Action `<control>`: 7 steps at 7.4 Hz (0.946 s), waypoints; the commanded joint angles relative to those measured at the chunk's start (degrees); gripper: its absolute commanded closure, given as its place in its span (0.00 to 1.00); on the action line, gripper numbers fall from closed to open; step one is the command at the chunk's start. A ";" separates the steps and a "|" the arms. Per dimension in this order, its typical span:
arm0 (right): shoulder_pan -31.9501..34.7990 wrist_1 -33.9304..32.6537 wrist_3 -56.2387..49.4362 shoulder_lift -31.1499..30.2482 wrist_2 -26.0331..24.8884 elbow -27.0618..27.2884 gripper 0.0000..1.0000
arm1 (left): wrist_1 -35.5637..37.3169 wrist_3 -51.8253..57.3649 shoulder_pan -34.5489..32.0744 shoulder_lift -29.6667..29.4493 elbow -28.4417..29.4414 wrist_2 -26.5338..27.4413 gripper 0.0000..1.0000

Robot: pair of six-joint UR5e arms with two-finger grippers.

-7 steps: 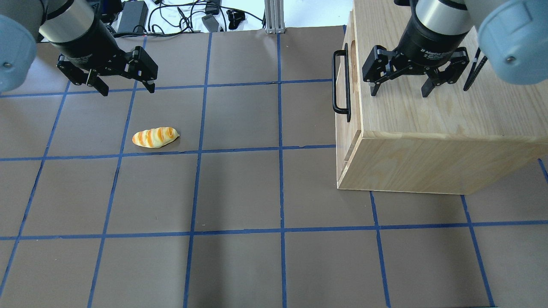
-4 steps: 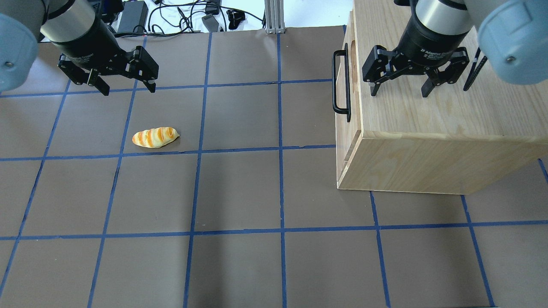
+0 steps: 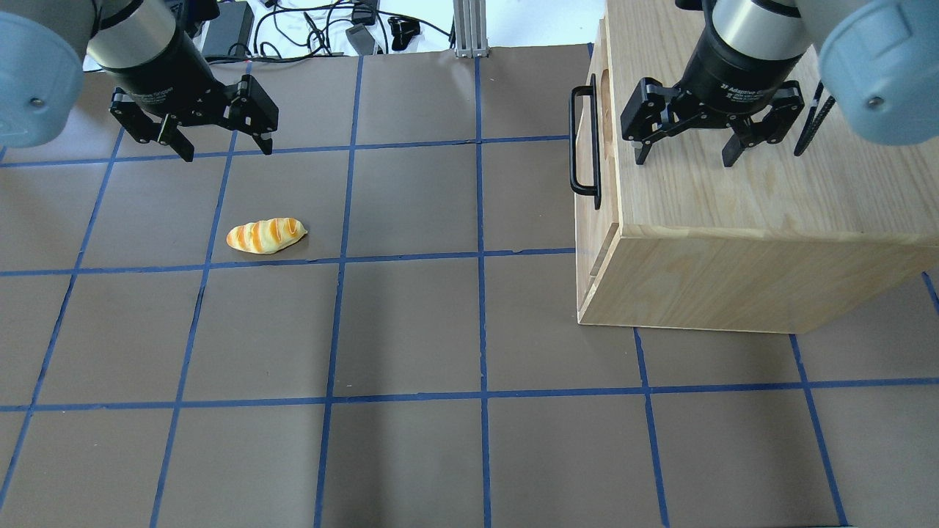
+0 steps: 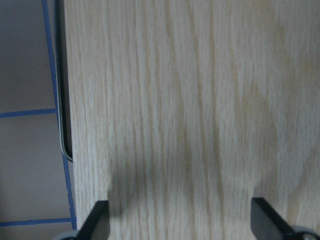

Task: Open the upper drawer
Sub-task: 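Move the left gripper across toward the black drawer handle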

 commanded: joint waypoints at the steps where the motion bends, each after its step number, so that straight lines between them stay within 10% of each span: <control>1: 0.00 0.00 0.00 0.00 -0.02 0.00 0.00 | 0.14 -1.66 -0.27 -0.06 0.08 0.08 0.00; 7: 0.00 0.00 0.00 0.00 -0.02 0.00 0.00 | 3.46 -20.10 -12.38 -6.20 5.53 -3.86 0.00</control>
